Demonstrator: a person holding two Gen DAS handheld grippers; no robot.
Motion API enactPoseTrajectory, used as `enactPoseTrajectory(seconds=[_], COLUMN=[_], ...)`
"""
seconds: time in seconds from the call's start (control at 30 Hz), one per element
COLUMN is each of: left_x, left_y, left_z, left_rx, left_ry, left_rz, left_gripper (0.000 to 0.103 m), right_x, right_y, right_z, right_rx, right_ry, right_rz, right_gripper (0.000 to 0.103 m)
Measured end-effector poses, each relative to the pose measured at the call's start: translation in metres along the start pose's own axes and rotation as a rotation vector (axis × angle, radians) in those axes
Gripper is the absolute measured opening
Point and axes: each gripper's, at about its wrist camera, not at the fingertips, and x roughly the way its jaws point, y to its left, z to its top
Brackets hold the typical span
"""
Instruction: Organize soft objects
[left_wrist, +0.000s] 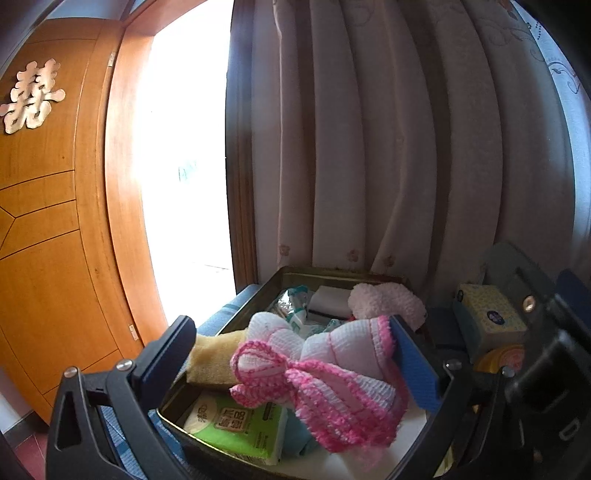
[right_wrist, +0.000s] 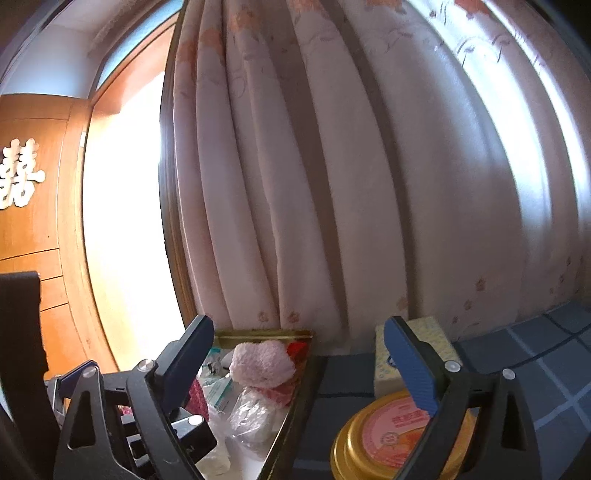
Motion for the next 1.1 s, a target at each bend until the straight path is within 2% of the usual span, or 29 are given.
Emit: enactPoseTrajectory(seconds=[0.17,0.4,0.53,0.7,0.83,1.1], left_x=[-0.001,-0.002,-0.011,-0.016,-0.013,-0.012], left_y=[0.0,0.003,0.015,0.027,0.029,0.03], left_z=[0.0,0.0,0.0,0.005,0.005,0.004], left_rx=[-0.002,-0.011,-0.023,0.008,-0.005,-0.014], left_ry=[0.0,-0.007,-0.042,-0.108,-0.081,-0.064], left_rz=[0.012,0.005,-0.003,0.043,0.026,0.017], left_gripper=[0.103,0.103,0.103,0.103,0.103,0.103], right_x=[-0.014,-0.015,-0.021,-0.03,-0.031,-0.032], right_y=[0.003,0.001,0.001,0.007,0.016,0.016], right_z=[0.001,0.0,0.001,0.001,0.001,0.002], right_rx=[-0.013,-0.001,0.0,-0.03,-0.078,-0.084], right_ry=[-0.069,-0.071,-0.095,-0.134,-0.149,-0.155], right_rz=[-0.003,-0.006,-0.013,-0.034,-0.029,-0.027], right_gripper=[0.1,0.101,0.101,0.101,0.101,0.101])
